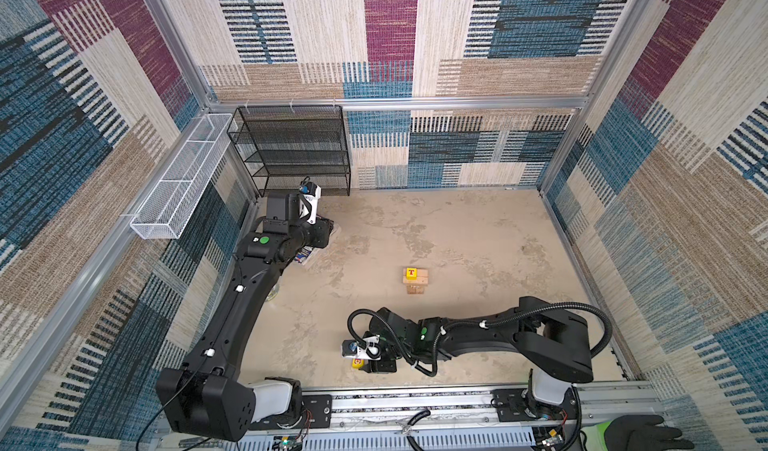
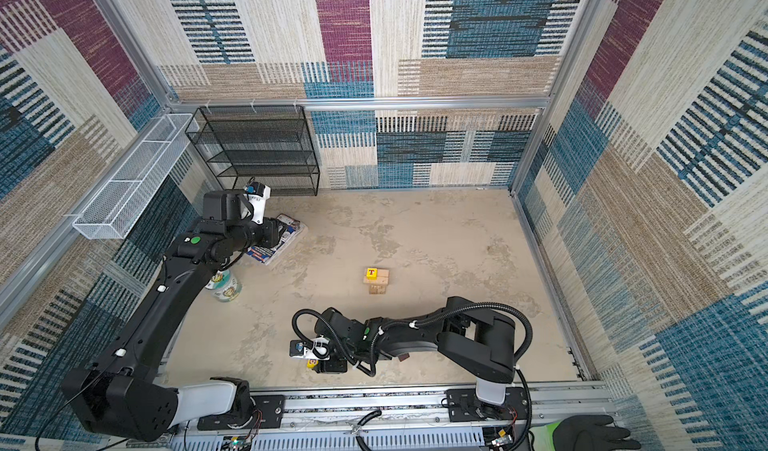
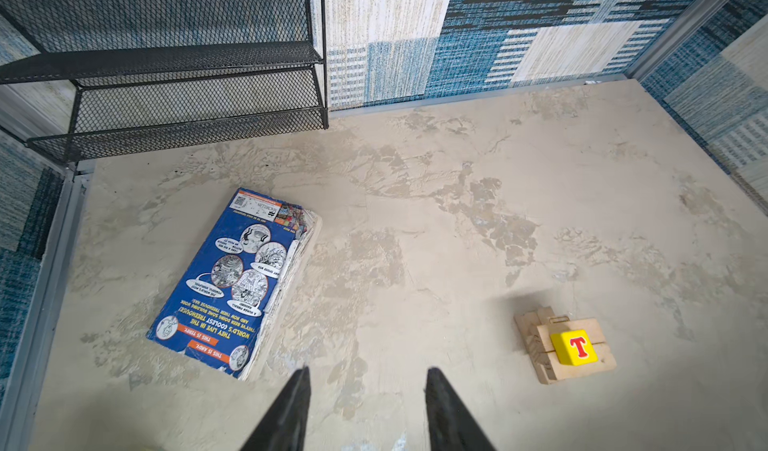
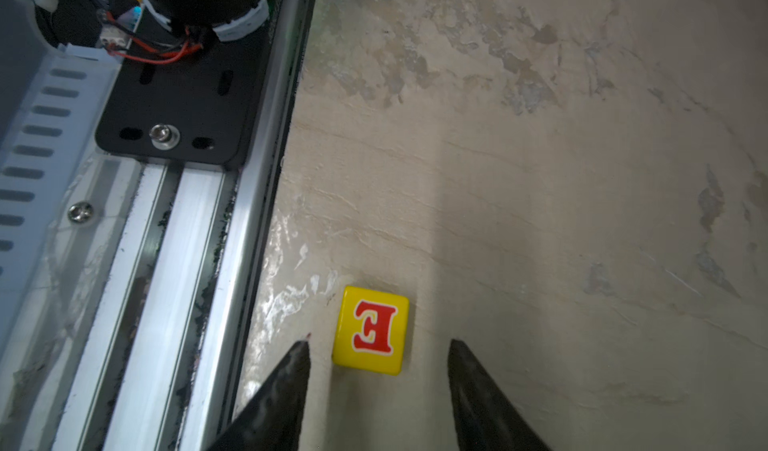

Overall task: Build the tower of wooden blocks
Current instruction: 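Move the open right gripper toward the yellow E cube nearer the robot, then lower and close the right gripper on the yellow E cube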

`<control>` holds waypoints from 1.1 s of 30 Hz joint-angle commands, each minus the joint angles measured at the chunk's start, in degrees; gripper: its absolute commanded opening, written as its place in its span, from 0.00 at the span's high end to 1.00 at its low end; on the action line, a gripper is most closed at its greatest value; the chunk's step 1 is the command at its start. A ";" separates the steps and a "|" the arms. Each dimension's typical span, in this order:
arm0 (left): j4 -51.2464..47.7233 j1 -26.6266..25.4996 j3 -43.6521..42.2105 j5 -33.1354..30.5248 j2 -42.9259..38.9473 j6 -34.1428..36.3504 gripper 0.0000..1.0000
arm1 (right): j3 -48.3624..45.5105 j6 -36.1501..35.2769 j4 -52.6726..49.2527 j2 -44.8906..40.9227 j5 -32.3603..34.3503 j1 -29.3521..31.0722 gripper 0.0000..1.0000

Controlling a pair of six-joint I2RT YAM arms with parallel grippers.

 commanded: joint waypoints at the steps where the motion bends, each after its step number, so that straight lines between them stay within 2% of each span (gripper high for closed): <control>1: -1.22 0.26 0.52 1.21 0.32 -1.20 0.51 | 0.29 0.33 1.09 0.61 -0.14 0.15 0.44; 12: -1.31 0.71 0.80 2.03 0.54 -1.26 0.51 | 2.86 -0.25 0.34 4.05 0.42 0.41 0.51; 22: -1.23 1.14 0.61 2.16 0.79 -1.24 0.51 | 2.07 -0.80 -0.27 3.91 0.42 0.44 0.69; 33: -1.10 1.59 0.55 2.76 1.35 -1.36 0.51 | 0.72 -1.37 -0.21 2.38 -0.47 0.44 0.81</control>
